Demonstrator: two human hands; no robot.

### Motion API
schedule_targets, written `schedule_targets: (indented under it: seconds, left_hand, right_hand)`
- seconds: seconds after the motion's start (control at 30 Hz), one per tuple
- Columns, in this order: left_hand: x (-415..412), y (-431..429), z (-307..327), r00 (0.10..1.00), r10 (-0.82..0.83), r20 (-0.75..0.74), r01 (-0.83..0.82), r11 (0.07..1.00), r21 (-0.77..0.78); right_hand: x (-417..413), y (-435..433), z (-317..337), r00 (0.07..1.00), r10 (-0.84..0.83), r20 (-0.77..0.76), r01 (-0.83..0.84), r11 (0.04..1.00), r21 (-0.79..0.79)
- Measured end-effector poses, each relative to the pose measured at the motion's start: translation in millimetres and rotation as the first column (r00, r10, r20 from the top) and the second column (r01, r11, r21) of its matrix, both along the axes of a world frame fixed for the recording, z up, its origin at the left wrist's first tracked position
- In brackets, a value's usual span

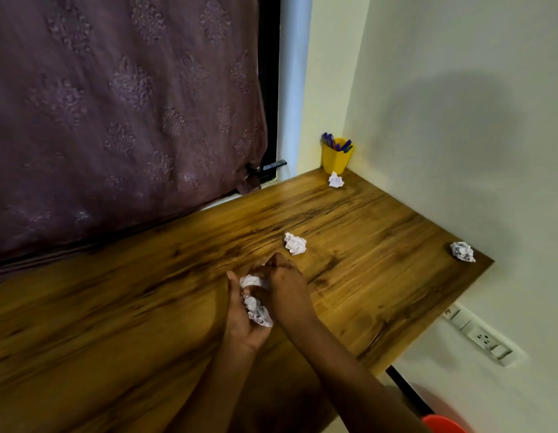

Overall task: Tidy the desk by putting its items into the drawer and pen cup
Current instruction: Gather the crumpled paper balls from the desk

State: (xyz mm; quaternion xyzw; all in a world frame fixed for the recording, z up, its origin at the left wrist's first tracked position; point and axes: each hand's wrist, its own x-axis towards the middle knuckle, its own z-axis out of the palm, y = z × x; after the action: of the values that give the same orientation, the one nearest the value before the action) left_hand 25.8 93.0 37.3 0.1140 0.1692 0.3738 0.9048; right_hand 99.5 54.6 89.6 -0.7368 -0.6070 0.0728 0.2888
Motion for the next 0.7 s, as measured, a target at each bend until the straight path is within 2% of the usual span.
schedule_targets:
  seconds: [0.1,0.13,0.17,0.2,0.23,0.27,0.33,0.37,0.43,0.47,0.57,0.7]
  left_hand:
    - [13.3,1.9,0.6,1.0,-0.02,0.014,0.02,1.0,-0.006]
    - [17.5,5.1,1.3,1.0,0.0,0.018,0.0,1.0,-0.009]
    - [20.4,11.3,-0.1,0.999,0.035,0.011,-0.034,0.999,-0.013]
    - [23.7,19.5,-2.6,0.997,0.072,-0.017,-0.072,0.997,-0.013]
    - [25.7,27.2,-3.8,0.993,0.108,-0.052,-0.109,0.994,-0.015]
    - [28.4,34.7,-5.5,0.987,0.147,-0.058,-0.149,0.988,-0.029]
    - [34.3,44.8,-8.3,0.98,0.198,-0.011,-0.198,0.979,-0.052]
    - [40.1,48.4,-9.1,0.976,0.217,0.005,-0.216,0.974,-0.061]
    - [52.2,52.3,-12.5,0.967,0.256,0.01,-0.255,0.964,-0.074]
    - [58.2,53.1,-14.2,0.963,0.267,0.022,-0.265,0.962,-0.074]
    - [72.8,56.4,-22.0,0.955,0.289,0.06,-0.285,0.956,-0.074]
    - [86.8,55.8,-27.3,0.948,0.303,0.099,-0.299,0.953,-0.055]
  right_hand:
    - [13.7,7.2,6.1,0.995,0.043,0.085,-0.035,0.995,-0.089]
    - [22.2,9.4,6.8,0.998,0.069,0.001,-0.068,0.992,-0.102]
    - [32.2,10.3,9.0,0.98,0.097,-0.172,-0.116,0.988,-0.102]
    - [46.6,13.6,10.0,0.914,0.119,-0.389,-0.166,0.982,-0.09]
    - [62.7,17.8,7.6,0.85,0.116,-0.513,-0.164,0.985,-0.05]
    - [81.5,26.8,3.0,0.842,0.078,-0.534,-0.103,0.995,-0.017]
    - [116.9,49.2,-9.5,0.92,-0.036,-0.39,0.033,0.999,-0.014]
    - [131.4,61.4,-17.0,0.966,-0.076,-0.248,0.058,0.995,-0.078]
    - [149.0,82.2,-34.1,0.999,-0.041,0.021,0.045,0.966,-0.255]
    - [153.8,90.6,-43.3,0.997,0.006,0.075,0.018,0.948,-0.317]
    - [158.2,100.1,-57.1,0.993,0.099,0.064,-0.071,0.936,-0.343]
    - [172.5,94.5,-42.9,0.998,0.005,-0.07,-0.016,0.988,-0.152]
